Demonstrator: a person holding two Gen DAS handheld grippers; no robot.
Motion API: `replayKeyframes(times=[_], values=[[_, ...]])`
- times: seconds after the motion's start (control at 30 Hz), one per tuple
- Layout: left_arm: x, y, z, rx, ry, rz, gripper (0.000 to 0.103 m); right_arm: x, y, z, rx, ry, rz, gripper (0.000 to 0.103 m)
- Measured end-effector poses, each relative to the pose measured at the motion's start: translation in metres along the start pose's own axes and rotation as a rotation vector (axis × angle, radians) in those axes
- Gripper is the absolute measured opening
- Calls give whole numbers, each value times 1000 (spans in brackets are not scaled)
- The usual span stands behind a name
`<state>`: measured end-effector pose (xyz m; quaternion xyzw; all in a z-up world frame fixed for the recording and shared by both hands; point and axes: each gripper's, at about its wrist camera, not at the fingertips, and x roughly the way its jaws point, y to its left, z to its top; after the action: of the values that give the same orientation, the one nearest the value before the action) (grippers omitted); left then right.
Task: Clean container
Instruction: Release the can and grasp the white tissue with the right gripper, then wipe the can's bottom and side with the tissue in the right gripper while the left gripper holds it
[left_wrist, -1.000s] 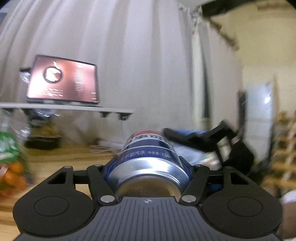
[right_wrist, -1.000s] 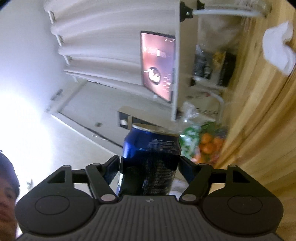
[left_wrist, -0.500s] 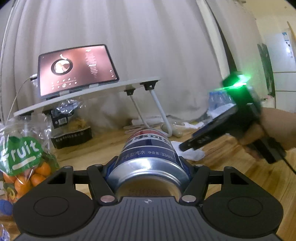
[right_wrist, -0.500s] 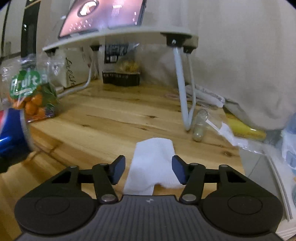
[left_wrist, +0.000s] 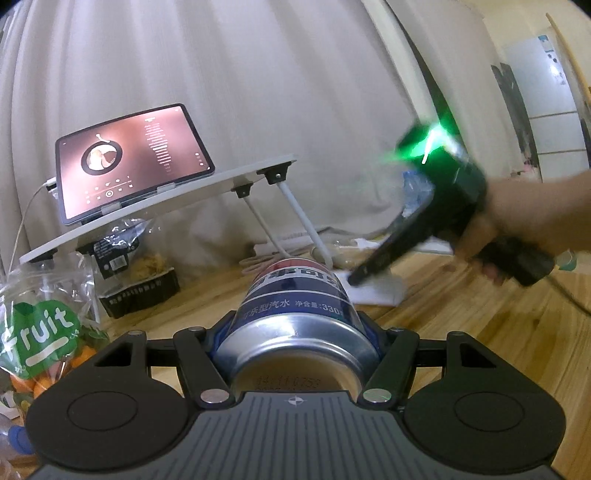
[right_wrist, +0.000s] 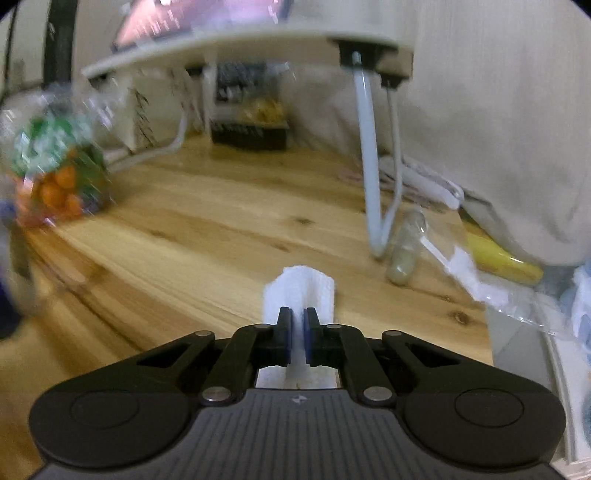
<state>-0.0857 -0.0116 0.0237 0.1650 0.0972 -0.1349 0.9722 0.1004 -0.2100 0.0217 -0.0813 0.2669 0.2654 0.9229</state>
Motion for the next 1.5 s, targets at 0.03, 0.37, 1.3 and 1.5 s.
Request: replayKeyframes(times=[0.03,0.37,1.3,1.5], values=[[0,0,0,-1,2,-2,68,-13,3,4,25,-31,49,9],[2,-2,0,9,15,-9,67,-104,110,28,-130,-98,489,9],[-6,4,-1,-31,-31,-7,67,-109,119,11,-159,-119,552,10],[-6,6,-2,-44,-32,-4,67,-100,101,15,-129,-135,492,10]])
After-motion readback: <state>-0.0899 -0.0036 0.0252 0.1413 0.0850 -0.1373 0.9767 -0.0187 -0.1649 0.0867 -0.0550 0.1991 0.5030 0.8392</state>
